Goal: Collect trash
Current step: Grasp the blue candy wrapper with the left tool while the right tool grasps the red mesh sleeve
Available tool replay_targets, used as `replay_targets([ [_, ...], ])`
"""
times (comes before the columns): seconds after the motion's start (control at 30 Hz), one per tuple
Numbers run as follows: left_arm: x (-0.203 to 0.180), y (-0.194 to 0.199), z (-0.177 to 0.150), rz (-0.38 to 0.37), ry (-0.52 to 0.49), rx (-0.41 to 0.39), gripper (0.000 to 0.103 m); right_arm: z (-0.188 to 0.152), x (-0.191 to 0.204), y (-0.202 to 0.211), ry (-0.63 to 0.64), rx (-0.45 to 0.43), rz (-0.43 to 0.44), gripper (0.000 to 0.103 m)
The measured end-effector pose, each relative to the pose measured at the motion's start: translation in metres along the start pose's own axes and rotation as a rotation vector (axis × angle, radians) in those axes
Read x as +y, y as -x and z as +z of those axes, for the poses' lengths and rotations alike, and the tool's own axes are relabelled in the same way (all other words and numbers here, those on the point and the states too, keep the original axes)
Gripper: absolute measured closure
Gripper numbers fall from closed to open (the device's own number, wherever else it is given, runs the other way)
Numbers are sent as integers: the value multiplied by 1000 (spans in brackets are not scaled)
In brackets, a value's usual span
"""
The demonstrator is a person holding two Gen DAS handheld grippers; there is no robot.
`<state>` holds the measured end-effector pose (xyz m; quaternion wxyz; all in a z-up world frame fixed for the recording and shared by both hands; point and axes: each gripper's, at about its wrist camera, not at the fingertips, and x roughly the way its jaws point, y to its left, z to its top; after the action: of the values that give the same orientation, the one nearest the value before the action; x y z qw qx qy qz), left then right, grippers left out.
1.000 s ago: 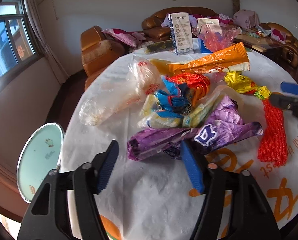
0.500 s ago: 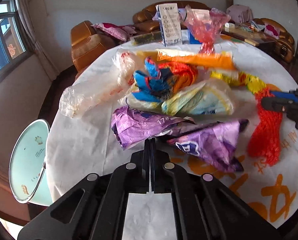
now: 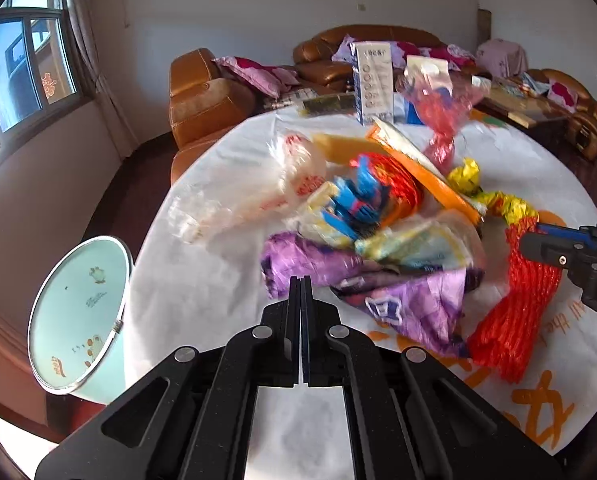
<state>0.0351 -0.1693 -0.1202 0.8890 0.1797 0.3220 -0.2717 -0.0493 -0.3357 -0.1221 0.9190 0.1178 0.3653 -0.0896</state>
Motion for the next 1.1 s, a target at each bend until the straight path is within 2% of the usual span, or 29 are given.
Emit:
replay_targets([
  [0.2,20,-6,4,-10,57,7,103,15,9,4,12,-15,-23,92],
  [0.4,31,-3,5,-14,102,0,103,17,7,6,6,-45,3,92],
  [0.53,40,2,6,-27,134,-2,103,17,-8,12,-30,-81,10,92],
  [0.77,56,9,3,-3,185,10,103,2,-28,11,-53,-87,41,92],
  [0.93,39,8,7,-21,161,25,99,-1,-39,15,-55,-98,56,92],
  [0.97,35,7,8,-26,158,28,94,-1,-42,17,-56,-105,58,92],
  [1.0,30,6,11,-30,156,27,76,-2,-43,18,-57,-108,59,92],
  [1.07,22,7,16,-25,143,9,58,-3,-48,21,-61,-113,59,92],
  [1.1,16,8,20,-20,128,-7,56,-4,-50,22,-64,-114,59,92],
])
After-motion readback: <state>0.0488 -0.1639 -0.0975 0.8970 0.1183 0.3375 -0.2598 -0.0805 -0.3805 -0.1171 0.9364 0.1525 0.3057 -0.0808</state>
